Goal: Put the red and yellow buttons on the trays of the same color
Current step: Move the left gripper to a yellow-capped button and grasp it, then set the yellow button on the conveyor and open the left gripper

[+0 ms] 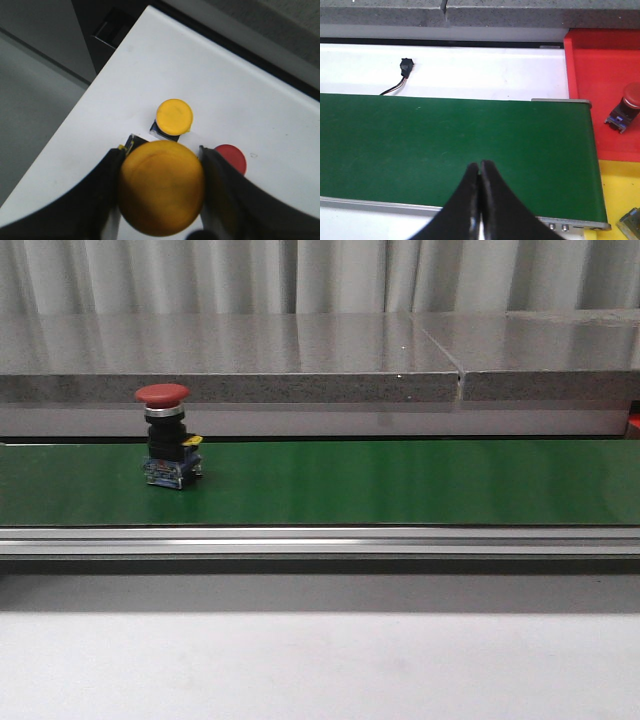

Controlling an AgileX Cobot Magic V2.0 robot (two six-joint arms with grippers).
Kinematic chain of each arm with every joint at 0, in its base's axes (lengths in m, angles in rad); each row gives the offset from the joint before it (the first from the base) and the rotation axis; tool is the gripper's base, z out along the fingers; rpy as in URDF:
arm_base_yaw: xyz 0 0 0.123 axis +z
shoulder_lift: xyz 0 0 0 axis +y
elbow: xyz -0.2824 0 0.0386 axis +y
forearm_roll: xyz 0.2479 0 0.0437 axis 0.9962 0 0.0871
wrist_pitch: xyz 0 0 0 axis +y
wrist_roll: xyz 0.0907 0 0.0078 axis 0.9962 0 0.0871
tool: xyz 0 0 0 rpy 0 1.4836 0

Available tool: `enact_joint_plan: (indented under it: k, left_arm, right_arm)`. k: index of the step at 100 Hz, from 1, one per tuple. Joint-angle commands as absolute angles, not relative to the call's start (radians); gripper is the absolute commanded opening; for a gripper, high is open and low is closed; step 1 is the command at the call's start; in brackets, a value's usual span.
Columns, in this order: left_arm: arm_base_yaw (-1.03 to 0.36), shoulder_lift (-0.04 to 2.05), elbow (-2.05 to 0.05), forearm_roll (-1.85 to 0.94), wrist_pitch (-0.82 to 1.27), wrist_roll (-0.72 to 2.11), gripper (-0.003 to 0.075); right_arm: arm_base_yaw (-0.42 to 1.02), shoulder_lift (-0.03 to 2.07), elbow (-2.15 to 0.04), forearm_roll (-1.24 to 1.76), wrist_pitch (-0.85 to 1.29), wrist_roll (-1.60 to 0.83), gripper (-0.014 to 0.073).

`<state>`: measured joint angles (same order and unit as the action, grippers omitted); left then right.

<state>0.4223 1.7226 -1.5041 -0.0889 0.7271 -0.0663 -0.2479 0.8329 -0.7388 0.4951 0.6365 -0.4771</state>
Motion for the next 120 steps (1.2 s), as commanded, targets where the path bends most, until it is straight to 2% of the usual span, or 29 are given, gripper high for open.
enact_joint_plan:
  k: [1, 30, 48, 91, 120]
  left_arm:
    - [0.408, 1.619, -1.533, -0.117, 0.718, -0.071, -0.0019]
    - [0.284, 1.525, -1.525, -0.121, 0.801, -0.035, -0.0019]
    - [0.205, 1.476, -1.432, -0.121, 0.797, -0.033, -0.0019]
    - [0.107, 1.424, -1.13, -0.132, 0.599, -0.033, -0.0019]
    - [0.107, 1.453, -1.054, -0.174, 0.512, -0.033, -0.0019]
  right_arm:
    - [-0.248, 0.826, -0.766, 0.517, 0.586, -0.483, -0.0067]
    - [-0.248, 0.826, -0.766, 0.517, 0.586, -0.483, -0.0067]
    - [-0.248, 0.826, -0.766, 0.517, 0.586, -0.483, -0.0067]
    - [-0.248, 0.826, -0.766, 0.517, 0.586, -0.483, -0.0067]
    - [-0.248, 0.826, -0.766, 0.517, 0.586, -0.483, -0.0067]
